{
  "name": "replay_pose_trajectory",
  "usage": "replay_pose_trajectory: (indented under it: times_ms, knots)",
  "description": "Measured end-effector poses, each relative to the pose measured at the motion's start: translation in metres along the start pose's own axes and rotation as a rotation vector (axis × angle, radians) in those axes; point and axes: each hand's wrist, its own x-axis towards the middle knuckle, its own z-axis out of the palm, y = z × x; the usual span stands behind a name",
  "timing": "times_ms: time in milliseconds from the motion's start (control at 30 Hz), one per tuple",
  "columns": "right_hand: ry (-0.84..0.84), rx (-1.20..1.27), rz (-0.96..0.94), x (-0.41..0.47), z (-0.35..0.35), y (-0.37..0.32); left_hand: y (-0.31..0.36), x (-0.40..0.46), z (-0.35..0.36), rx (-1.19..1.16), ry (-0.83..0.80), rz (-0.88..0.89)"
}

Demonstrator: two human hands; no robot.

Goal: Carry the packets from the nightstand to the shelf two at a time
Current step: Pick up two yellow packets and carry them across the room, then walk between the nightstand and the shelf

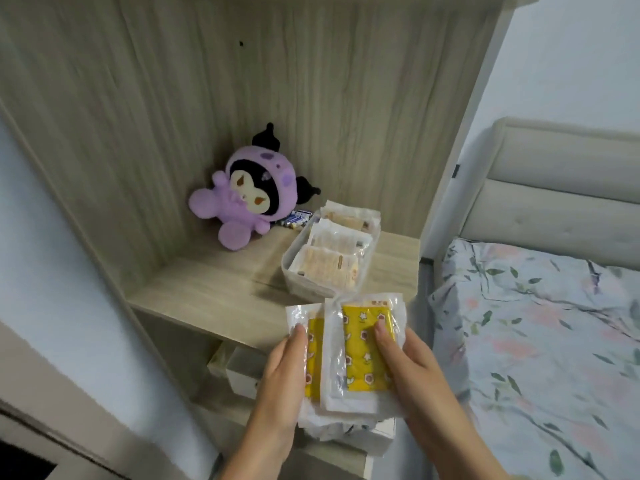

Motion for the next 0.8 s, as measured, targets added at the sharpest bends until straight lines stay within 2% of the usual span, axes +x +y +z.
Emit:
replay_pose_trajectory:
  times_ms: [200,233,433,600,700,800]
  knots:
    - [0.02,-0.083,-0.073,0.052,0.015,-0.018,0.046,0.04,0.033,-0.093,-0.3,-0.141]
    - [0.026,-0.099,-0.082,0.055,0.018,-0.022,0.048,0.047,0.034,-0.121,-0.299,-0.147]
    - [-0.018,-0.083,-0.096,0.082,0.02,-0.036,0.055,0.081,0.041,-0.058,-0.04,-0.027]
    - [-0.028,-0.16,-0.112,0.102,0.002,-0.045,0.059,0.091,0.067,-0.059,-0.029,0.061]
    - [-0.087,-0.125,-0.056,0.118,-0.017,-0.061,0.063,0.098,0.07,0.157,-0.089,0.216]
    - [-0.203,-0.234,-0.078,0.146,-0.033,-0.083,0.071,0.118,0.056,0.535,-0.125,0.486]
